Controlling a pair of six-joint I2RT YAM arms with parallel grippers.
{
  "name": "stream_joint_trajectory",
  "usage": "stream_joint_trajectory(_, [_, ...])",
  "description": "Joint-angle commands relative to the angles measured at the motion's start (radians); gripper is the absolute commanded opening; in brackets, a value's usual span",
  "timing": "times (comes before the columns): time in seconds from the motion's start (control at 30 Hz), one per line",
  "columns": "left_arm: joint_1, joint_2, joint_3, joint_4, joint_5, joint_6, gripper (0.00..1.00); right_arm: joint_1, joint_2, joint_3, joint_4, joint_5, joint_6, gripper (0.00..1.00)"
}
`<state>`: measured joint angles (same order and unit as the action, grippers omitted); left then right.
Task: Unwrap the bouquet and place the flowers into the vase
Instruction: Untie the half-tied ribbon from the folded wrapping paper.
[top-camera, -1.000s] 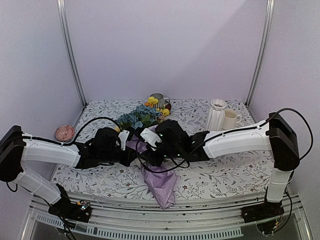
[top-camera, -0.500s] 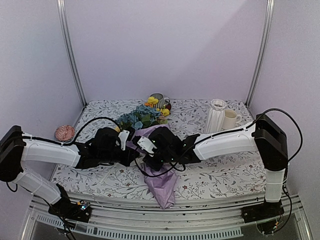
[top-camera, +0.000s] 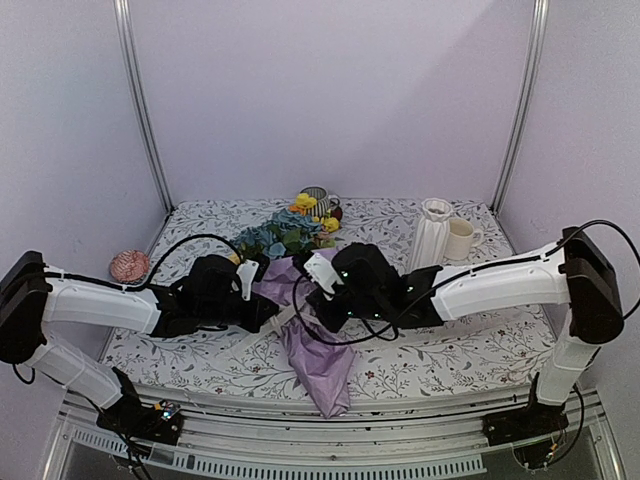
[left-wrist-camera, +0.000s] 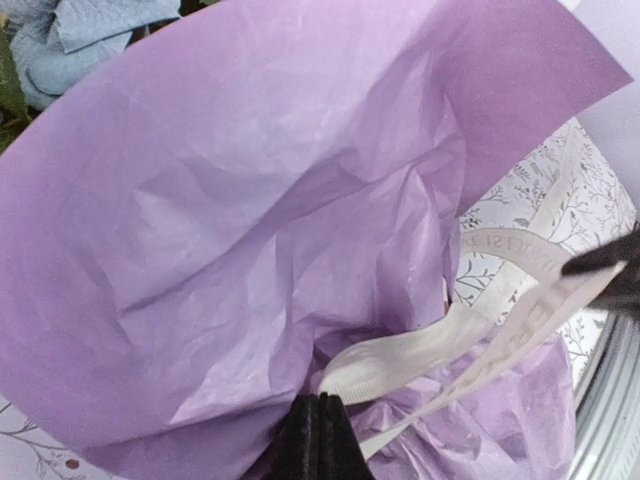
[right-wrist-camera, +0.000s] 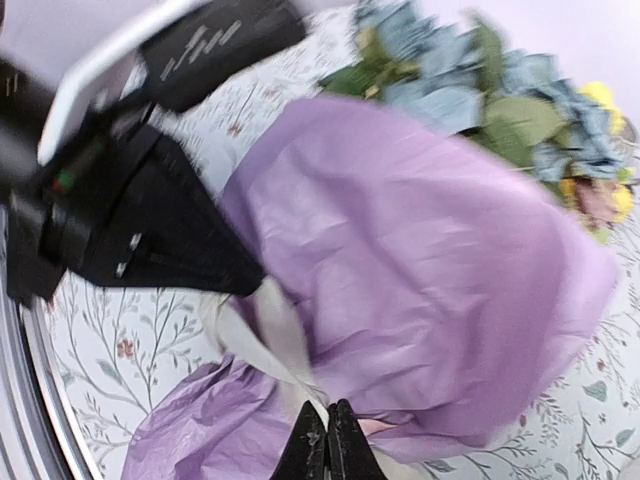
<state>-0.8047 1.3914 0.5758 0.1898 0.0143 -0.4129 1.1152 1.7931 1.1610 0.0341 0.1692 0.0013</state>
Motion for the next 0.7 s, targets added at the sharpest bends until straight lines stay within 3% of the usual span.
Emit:
stream_joint_trajectory(0.0, [0.013, -0.008, -0.009, 0.006, -0.001, 0.008, 0.00, -0.073, -0.100, -0.081, 0.069, 0.081, 0.132, 0.04])
stream_joint_trajectory(0.23, [0.012, -0.016, -0.014, 0.005, -0.003, 0.007, 0.00, -0.255, -0.249, -0.289, 0.080, 0.187, 0.422, 0.06])
stream_joint_trajectory(0.27, [0.013, -0.016, -0.014, 0.005, -0.002, 0.006, 0.00, -0.284, -0.271, -0.320, 0.084, 0.163, 0.463, 0.13])
stream_joint_trajectory(0.33, [0.013, -0.016, -0.014, 0.005, -0.002, 0.005, 0.00, -0.313, -0.296, -0.361, 0.100, 0.112, 0.487, 0.38])
stream_joint_trajectory(0.4, [0.013, -0.017, -0.014, 0.005, 0.001, 0.004, 0.00, -0.313, -0.318, -0.391, 0.126, 0.060, 0.455, 0.49])
stream_joint_trajectory(0.67, [0.012, -0.020, -0.011, 0.010, 0.007, 0.002, 0.00, -0.257, -0.367, -0.428, 0.231, -0.277, 0.222, 0.52])
